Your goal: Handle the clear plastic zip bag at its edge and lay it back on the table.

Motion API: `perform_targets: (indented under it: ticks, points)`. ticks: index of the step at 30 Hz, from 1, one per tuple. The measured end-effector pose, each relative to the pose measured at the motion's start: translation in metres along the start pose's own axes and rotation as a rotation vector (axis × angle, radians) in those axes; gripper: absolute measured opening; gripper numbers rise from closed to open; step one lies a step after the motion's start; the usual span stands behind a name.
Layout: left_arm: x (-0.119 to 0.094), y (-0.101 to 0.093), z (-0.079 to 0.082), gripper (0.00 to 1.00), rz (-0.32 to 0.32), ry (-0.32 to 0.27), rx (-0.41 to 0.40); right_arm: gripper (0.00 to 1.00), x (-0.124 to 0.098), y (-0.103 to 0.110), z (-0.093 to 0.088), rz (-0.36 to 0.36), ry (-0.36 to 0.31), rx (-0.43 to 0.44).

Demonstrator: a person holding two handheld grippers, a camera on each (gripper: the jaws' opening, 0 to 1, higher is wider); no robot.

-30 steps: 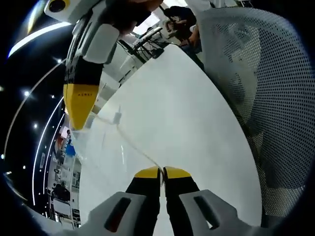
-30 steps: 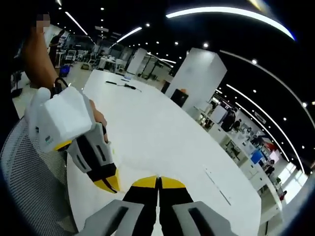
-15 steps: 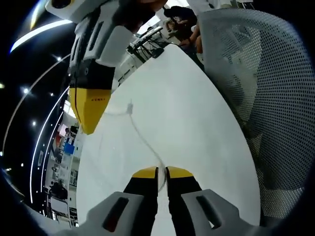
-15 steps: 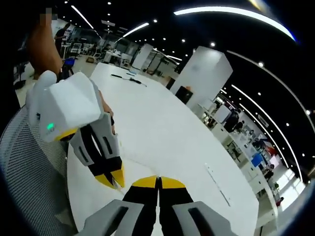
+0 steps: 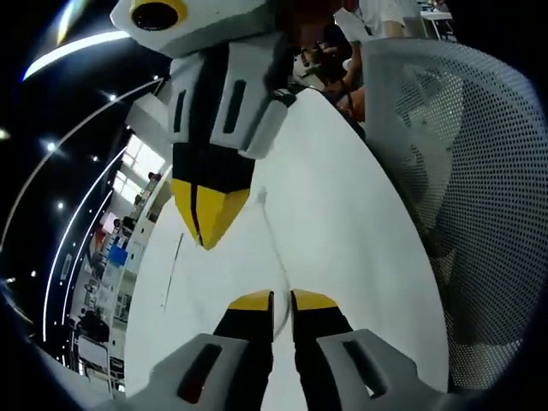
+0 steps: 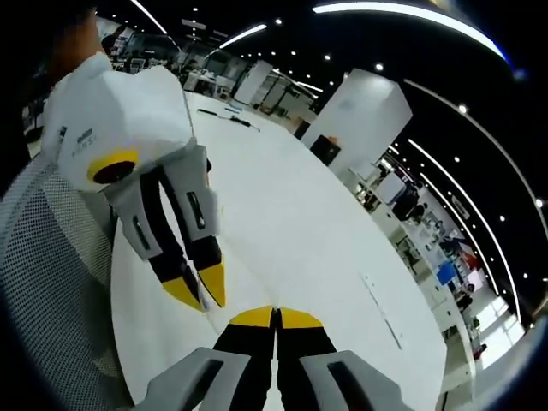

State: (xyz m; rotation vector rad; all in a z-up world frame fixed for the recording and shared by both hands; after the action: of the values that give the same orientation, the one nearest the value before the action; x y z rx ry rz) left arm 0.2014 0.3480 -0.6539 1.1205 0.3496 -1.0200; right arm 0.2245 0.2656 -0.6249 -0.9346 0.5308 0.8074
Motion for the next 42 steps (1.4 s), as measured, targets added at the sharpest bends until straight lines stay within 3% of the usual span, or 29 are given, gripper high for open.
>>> perform_targets:
  ticks: [4,19,26,33,42]
  points:
    - [-0.001,0.002,0.000,0.10,-0.005,-0.012,-0.012,0.00,-0.001,0.003,-0.004,0.008,0.020,-0.004]
    - [-0.020,0.013,-0.001,0.20,0.016,-0.057,-0.176,0.00,0.015,0.018,-0.016,0.029,0.058,-0.040]
    - [-0.037,0.015,-0.014,0.24,0.026,-0.077,-0.356,0.00,0.030,0.026,-0.028,0.024,0.075,-0.128]
    - [-0.049,0.015,-0.028,0.31,0.025,-0.104,-0.550,0.00,0.032,0.020,-0.026,0.030,0.086,-0.138]
    - [-0.057,0.006,-0.047,0.37,0.031,-0.089,-0.684,0.00,0.058,0.015,-0.032,0.050,0.109,-0.139]
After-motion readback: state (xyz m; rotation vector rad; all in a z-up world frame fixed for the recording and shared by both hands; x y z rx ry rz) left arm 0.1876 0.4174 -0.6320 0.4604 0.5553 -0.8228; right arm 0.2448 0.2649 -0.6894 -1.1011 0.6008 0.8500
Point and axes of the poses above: the point that each gripper's makers call its tool centre point, and the gripper's own axes: x roughly forward along the fingers, y roughly to its left, z roughly out of its top, the point moved 6 cm from there along -x, roughly backward along the fingers, and after that the axes turned 12 degrees about y, right-handed, at the moved point
